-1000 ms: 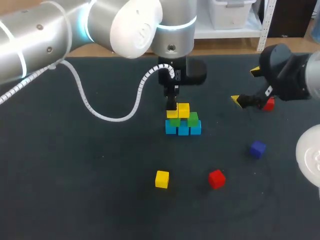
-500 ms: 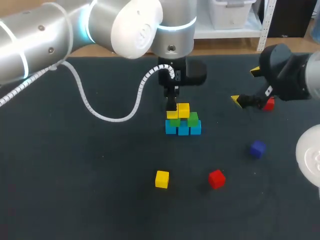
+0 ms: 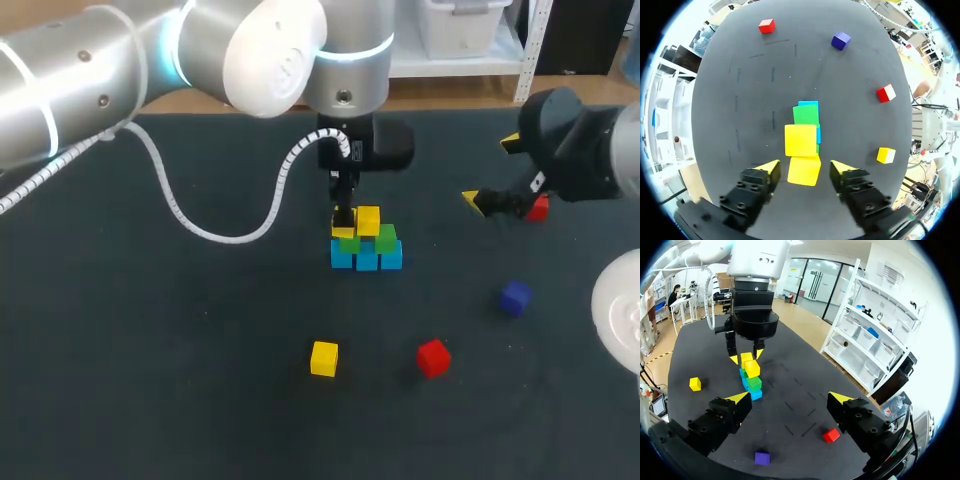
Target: Place the blue cubes, place green cubes on the blue cubes, place the yellow cubes on the green cubes, then place the red cubes on the yellow cubes, and place purple cube on the red cubes.
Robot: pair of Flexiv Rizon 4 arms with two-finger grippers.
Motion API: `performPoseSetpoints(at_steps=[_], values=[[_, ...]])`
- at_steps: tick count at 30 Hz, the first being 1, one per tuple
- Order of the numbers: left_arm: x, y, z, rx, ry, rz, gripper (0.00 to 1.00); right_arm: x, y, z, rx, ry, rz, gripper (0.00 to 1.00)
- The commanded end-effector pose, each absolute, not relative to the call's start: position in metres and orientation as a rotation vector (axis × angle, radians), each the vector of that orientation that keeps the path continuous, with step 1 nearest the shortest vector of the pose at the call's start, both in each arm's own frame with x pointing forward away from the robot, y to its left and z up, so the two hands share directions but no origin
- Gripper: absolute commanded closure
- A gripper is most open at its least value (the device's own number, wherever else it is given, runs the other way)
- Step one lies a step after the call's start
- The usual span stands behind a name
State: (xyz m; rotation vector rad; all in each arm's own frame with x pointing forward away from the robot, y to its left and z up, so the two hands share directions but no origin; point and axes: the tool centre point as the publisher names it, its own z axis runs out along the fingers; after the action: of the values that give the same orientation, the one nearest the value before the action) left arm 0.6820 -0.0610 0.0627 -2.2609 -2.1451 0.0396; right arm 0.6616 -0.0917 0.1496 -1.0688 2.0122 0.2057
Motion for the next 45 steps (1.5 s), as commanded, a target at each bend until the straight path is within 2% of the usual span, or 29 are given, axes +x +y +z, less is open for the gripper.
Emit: performPoseSetpoints(at_steps=[1,8,9,10,12,14,15,16,37,41,42,43,44,45], values=[[0.6813,-0.0598,0.0642,-2.264,-2.145,0.04,0.0,0.6609,-0.0907,0.1496,-1.067,2.014,0.196,0.0],[0.682,-0.059,0.0639,-2.253,-2.155,0.044,0.0,0.6609,-0.0907,0.1496,-1.067,2.014,0.196,0.0],[0.682,-0.059,0.0639,-2.252,-2.157,0.043,0.32,0.6609,-0.0907,0.1496,-1.067,2.014,0.196,0.0],[0.6823,-0.0591,0.0639,-2.249,-2.159,0.043,0.54,0.6609,-0.0907,0.1496,-1.067,2.014,0.196,0.0],[0.6831,-0.0592,0.0634,-2.248,-2.16,0.044,0.75,0.6609,-0.0907,0.1496,-1.067,2.014,0.196,0.0],[0.6834,-0.0593,0.0631,-2.248,-2.159,0.046,0.82,0.6609,-0.0907,0.1496,-1.067,2.014,0.196,0.0],[0.6834,-0.0594,0.063,-2.25,-2.158,0.046,0.94,0.6609,-0.0907,0.1496,-1.067,2.014,0.196,0.0],[0.6834,-0.0596,0.0629,-2.251,-2.157,0.046,1.0,0.6609,-0.0907,0.1496,-1.067,2.014,0.196,0.0],[0.6814,-0.0602,0.0627,-2.264,-2.154,0.045,1.0,0.6609,-0.0907,0.1496,-1.067,2.014,0.196,0.0],[0.6814,-0.0601,0.0625,-2.259,-2.157,0.044,0.65,0.6609,-0.0907,0.1496,-1.067,2.014,0.196,0.0],[0.6814,-0.0601,0.0625,-2.258,-2.157,0.044,0.51,0.6609,-0.0907,0.1496,-1.067,2.014,0.196,0.0],[0.6814,-0.06,0.0624,-2.26,-2.156,0.046,0.11,0.6609,-0.0907,0.1496,-1.067,2.014,0.196,0.0],[0.6814,-0.06,0.0624,-2.26,-2.156,0.048,0.0,0.6609,-0.0907,0.1496,-1.067,2.014,0.196,0.0],[0.6814,-0.0601,0.0624,-2.261,-2.157,0.049,0.0,0.6609,-0.0907,0.1496,-1.067,2.014,0.196,0.0]])
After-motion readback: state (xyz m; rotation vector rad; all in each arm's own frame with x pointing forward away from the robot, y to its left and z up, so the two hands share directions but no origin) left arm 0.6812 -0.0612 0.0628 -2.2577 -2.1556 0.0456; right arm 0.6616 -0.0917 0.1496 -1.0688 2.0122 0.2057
